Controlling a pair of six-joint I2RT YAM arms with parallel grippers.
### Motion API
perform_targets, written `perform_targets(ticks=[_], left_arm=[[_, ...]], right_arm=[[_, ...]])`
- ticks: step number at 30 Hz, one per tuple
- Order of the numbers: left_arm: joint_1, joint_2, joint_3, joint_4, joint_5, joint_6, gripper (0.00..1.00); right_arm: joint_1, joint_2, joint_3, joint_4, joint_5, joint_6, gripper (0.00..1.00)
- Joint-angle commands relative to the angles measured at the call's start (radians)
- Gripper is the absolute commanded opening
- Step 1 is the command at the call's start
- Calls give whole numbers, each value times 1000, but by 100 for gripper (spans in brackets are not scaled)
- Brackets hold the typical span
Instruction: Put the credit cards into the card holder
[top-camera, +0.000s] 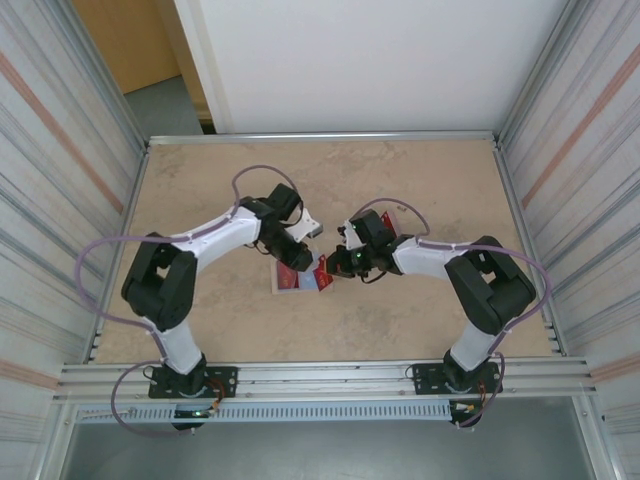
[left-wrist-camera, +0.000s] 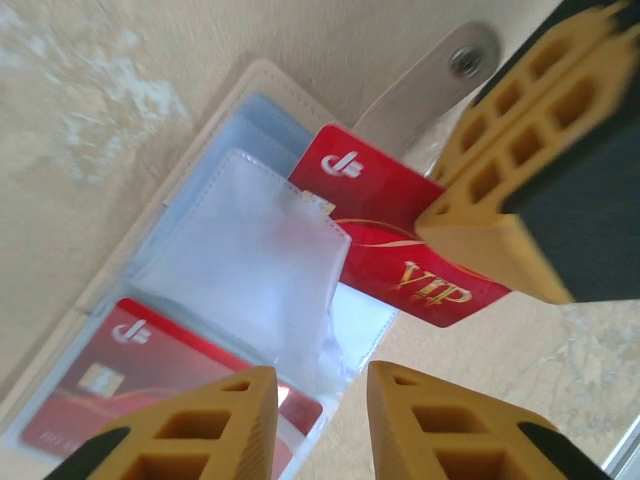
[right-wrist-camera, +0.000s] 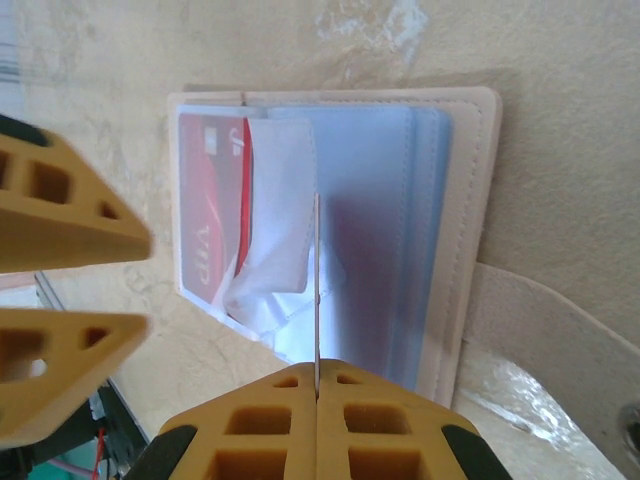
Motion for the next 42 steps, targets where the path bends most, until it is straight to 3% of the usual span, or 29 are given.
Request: perform_targets(ticks=[1, 8, 14, 20, 28, 42], left_arm=[[38, -85, -27, -21, 20, 14, 32], [176, -139, -66, 8, 46, -6, 33], [231, -154, -75, 14, 48, -9, 34], [233, -138, -89, 11, 59, -4, 33], [206, -49, -84, -7, 126, -30, 12], [172, 33, -75, 13, 92, -22, 12]], right_arm=[[22, 15, 43, 6, -26, 16, 0], [49, 22, 83, -14, -32, 8, 0], [76, 77, 129, -27, -49, 1, 0], [106, 125, 171, -25, -59, 12, 0], [123, 129, 178, -34, -54, 16, 0], [67, -51, 109, -126, 19, -21, 0]])
